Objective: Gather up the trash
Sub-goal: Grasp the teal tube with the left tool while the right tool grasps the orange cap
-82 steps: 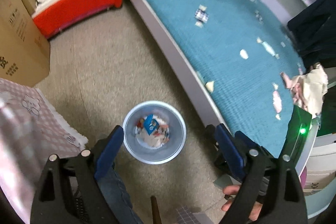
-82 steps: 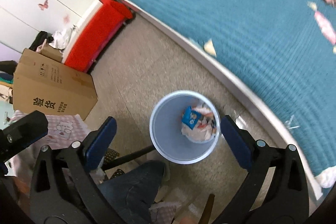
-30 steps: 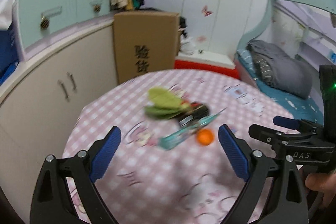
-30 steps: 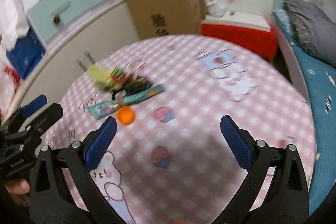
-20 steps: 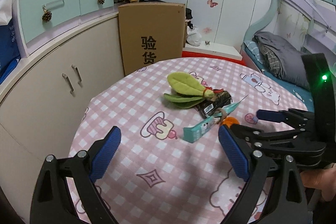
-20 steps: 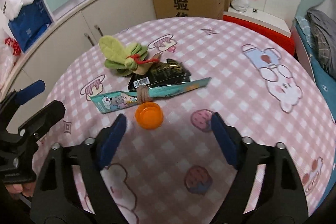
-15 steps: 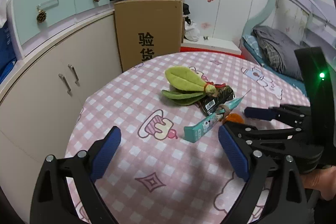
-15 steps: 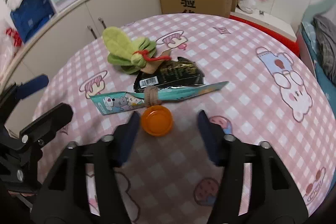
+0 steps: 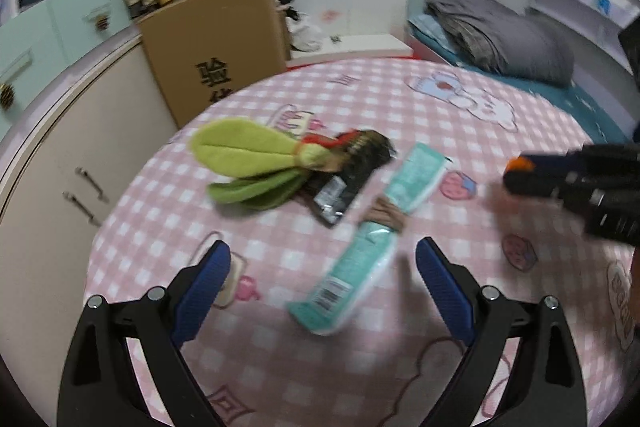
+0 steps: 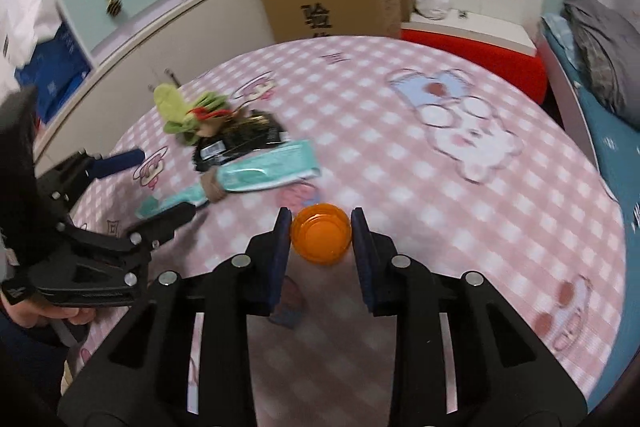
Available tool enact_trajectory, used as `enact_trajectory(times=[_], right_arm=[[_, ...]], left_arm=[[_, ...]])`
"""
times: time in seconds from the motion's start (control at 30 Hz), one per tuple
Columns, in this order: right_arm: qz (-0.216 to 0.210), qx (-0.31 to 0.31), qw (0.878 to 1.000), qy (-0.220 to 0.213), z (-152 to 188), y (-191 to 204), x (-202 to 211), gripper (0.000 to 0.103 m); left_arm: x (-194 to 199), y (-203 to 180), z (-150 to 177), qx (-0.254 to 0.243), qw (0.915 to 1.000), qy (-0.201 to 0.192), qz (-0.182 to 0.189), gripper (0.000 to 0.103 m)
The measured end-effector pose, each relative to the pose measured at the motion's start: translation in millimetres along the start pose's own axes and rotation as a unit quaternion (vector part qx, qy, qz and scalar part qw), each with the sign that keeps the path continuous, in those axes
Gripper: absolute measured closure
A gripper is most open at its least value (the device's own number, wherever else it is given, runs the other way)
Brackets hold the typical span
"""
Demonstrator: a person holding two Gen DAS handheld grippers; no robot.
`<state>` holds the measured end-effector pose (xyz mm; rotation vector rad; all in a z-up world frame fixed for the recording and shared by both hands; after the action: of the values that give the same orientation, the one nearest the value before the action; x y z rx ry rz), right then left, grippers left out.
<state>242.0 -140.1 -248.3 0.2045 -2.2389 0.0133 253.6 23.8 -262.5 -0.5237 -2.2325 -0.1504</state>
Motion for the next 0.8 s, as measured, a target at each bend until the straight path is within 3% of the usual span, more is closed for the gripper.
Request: enact_trajectory(times=[0.07, 0.1, 0.13, 0.2, 0.27, 0.3, 0.47, 0.6, 0.7, 0.8], right_arm=[[0.001, -0.010, 1.000, -0.003, 1, -10, 5, 0.073], [0.001, -0.018, 1.000, -0.005, 2, -16, 7, 0.073], [0.001, -0.023, 1.000, -0.007, 3, -20, 9, 0.073], [0.002, -0.033, 0.999, -0.010, 5, -28, 13, 0.073], [0.002, -0.047, 0.999, -0.014, 8, -37, 18, 0.073], [0.002, -0.050, 0.999, -0.016, 9, -41, 21, 0.073], [0.005, -0.073, 0.997, -0.026, 15, -62, 34, 0.073], [0.012, -0.087, 0.996, -0.034, 20, -76, 45, 0.073], [0.015, -0.096, 0.994, -0.040, 25, -86, 53, 0.073], [0.019, -0.106, 0.993, -0.045, 29, -97, 61, 0.073]], left_arm=[[-4, -5, -1, -0.005, 1.0000, 0.005, 0.005, 0.012], [-7, -6, -2, -0.006, 0.9999, 0.009, 0.011, 0.017], [-11, -9, -1, -0.005, 0.9995, 0.020, 0.022, 0.033], [-14, -14, 0, 0.009, 0.9985, 0.028, 0.047, 0.044], [-13, -18, -1, 0.007, 0.9983, 0.034, 0.046, 0.057], [-12, -20, -1, 0.009, 0.9982, 0.036, 0.047, 0.070], [-10, -34, 0, 0.028, 0.9961, 0.043, 0.072, 0.076], [-17, -47, -5, 0.009, 0.9968, 0.049, 0.062, 0.060], [-23, -49, -12, 0.012, 0.9965, 0.045, 0.069, 0.058], [-25, -50, -17, 0.020, 0.9961, 0.048, 0.070, 0.080]])
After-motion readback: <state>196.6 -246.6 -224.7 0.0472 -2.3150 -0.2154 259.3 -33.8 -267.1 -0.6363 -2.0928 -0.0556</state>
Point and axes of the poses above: each gripper's, at about its wrist camera, not at the fingertips, and x roughly against the way its jaws point, y to its left, z to its underside, the point moved 5 cm from there along -x, roughly the way its jaws point, and after that the axes turned 12 degrees about z, right-handed, at the moved point
